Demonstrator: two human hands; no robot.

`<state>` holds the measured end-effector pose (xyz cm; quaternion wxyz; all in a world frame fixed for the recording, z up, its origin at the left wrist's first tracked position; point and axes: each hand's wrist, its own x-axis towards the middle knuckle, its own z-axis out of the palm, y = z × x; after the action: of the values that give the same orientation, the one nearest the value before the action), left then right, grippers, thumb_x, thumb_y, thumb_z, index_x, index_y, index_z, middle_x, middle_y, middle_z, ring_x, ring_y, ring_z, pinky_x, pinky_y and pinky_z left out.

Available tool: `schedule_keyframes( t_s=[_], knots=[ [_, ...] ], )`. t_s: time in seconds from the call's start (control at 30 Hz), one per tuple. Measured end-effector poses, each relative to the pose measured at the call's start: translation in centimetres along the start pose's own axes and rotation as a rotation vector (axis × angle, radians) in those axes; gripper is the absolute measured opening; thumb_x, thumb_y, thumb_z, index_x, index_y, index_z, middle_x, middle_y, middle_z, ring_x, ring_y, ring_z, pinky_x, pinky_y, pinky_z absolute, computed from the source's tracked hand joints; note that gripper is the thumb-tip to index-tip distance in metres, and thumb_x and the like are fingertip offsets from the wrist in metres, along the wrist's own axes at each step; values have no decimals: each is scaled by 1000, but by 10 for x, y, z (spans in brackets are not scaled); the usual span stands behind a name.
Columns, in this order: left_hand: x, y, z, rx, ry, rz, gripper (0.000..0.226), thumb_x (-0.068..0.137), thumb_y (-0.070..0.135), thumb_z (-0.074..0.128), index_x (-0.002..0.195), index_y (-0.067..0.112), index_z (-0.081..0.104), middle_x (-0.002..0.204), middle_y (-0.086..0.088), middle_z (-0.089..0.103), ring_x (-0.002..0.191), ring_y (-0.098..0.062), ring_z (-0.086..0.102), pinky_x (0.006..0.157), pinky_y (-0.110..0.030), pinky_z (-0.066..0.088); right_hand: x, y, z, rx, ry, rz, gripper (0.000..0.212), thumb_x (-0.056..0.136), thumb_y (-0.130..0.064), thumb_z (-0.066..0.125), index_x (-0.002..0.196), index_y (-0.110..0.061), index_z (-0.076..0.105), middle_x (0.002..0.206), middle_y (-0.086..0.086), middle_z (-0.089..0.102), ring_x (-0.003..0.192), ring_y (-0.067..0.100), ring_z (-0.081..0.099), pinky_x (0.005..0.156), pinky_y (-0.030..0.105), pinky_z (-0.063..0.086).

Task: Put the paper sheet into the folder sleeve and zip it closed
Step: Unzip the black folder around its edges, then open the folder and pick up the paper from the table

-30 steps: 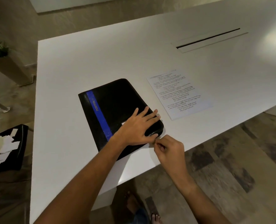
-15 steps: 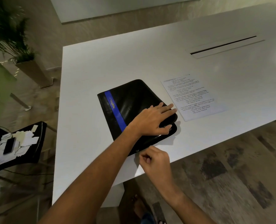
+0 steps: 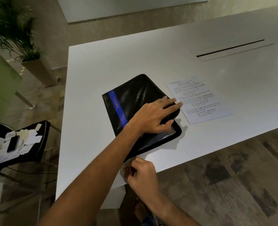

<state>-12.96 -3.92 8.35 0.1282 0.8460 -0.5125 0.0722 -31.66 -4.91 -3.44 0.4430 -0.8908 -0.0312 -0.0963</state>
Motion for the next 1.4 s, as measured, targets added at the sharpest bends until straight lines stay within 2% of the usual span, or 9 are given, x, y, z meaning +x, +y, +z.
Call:
schedule_keyframes(
  t_s=[0.2,0.37,0.47,0.57,0.7,0.97,1.07,1.23,1.4],
  knots=[
    [-12,0,-6,46,151,33,67,99,41,46,156,10,58,160,-19,59,150,-40,56,72,-48,69,14,10,-26,-39,42,-113,18,96,-34,70,90,-18,77,86,-6,73,78,1,61,68,24,58],
    [-36,1,-21,100,275,104,60,90,28,55,146,5,61,153,-23,64,143,-42,63,59,-40,65,36,36,-65,-147,103,-117,25,102,-36,68,114,-18,80,118,-2,77,110,16,66,97,29,55],
    [-59,-1,-31,114,371,142,55,94,21,49,146,4,58,156,-26,61,143,-42,64,64,-37,66,50,46,-78,-279,31,-118,30,100,-35,64,123,-21,77,127,-2,73,110,21,65,93,32,53],
    [-88,-5,-44,101,518,112,51,107,29,39,150,6,54,159,-27,57,128,-32,73,89,-9,52,54,52,-83,-337,14,-139,20,101,-28,68,112,-18,80,119,0,73,96,24,65,80,30,52],
    [-136,-13,-52,139,787,-90,53,97,6,49,149,7,60,161,-22,58,106,-18,77,61,-28,58,52,59,-81,-371,40,-240,10,95,-15,80,104,-15,85,110,-1,76,92,18,70,84,20,47],
    [-211,-3,-55,155,1150,-490,43,101,13,45,122,-8,75,150,-20,67,131,-36,71,106,-33,56,55,70,-73,-372,41,-348,18,85,-7,85,101,-15,84,105,-3,73,87,19,69,78,30,54],
    [-225,1,-62,183,1219,-642,40,105,18,46,112,-8,75,140,-21,71,128,-21,69,105,-25,51,56,76,-70,-382,49,-362,20,82,-10,84,101,-16,85,104,-4,74,87,19,70,85,27,46],
    [-262,-9,-59,153,1275,-898,20,105,20,55,116,7,68,131,-5,69,122,-27,68,97,-42,59,61,84,-66,-431,142,-446,16,86,-14,71,93,-14,86,95,-1,77,75,22,70,89,34,45],
    [-295,-34,-46,71,1315,-1224,32,99,31,59,124,52,59,112,30,58,99,7,60,90,-14,52,74,81,-68,-427,144,-490,14,86,-16,68,79,-16,80,79,-4,68,65,21,62,86,31,46]
  ],
)
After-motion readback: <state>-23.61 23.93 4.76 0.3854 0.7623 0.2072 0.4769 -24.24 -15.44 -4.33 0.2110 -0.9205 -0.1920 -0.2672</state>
